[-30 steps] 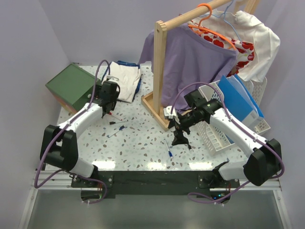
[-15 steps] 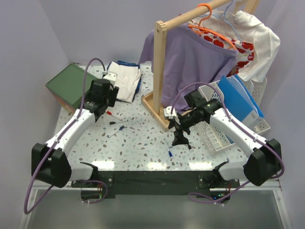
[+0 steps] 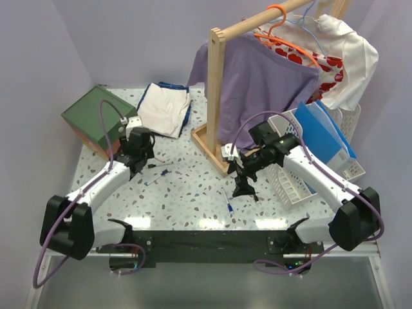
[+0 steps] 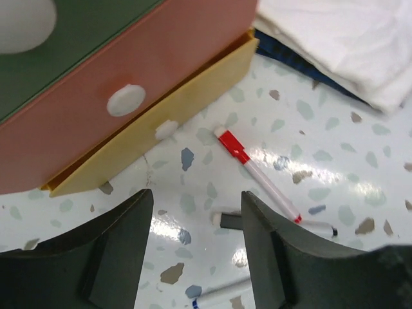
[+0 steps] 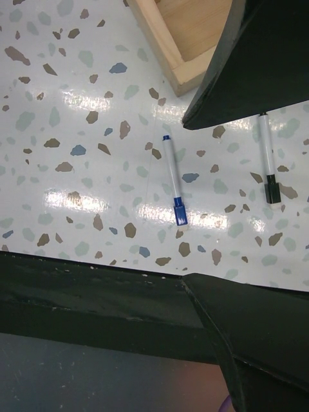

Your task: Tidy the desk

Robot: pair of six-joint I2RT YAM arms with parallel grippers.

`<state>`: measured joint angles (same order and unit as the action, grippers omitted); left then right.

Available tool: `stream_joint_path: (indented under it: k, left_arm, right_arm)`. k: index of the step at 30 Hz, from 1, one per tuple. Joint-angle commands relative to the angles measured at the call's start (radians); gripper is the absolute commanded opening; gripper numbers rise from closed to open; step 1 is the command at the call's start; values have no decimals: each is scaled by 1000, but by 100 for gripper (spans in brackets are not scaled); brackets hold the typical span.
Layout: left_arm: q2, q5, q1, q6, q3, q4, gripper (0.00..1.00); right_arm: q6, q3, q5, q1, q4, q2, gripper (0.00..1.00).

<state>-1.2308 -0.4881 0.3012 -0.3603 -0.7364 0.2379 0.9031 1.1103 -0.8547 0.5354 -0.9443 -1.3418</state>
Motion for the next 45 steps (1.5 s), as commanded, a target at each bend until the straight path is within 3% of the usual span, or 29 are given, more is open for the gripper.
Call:
stream_joint_path:
  k: [1,7,20,33,40,45]
  left_arm:
    - [-132,-274,-5,-348,-24,-50,62]
    - [-304,-340,-5,-437,-110,-34,64]
    - [-417,-455,-5,-552,-164,-94,63]
    - [-498,-515,-7,-721,-228,60,52]
    - [-515,-517,-8,-736,-262,101,63]
    - [-487,-529,-7,-729,-233,68,63]
  right_arm:
    - [23,17,-20,0,-10,3,99]
    - [25,16,-17,-2,-10,-2,99]
    - [34,20,-9,1,-21,-20,99]
    - [36,17,2,0,-16,-25,99]
    - [36,16,5,0,-16,-25,99]
    - [36,17,3,-2,-16,-26,99]
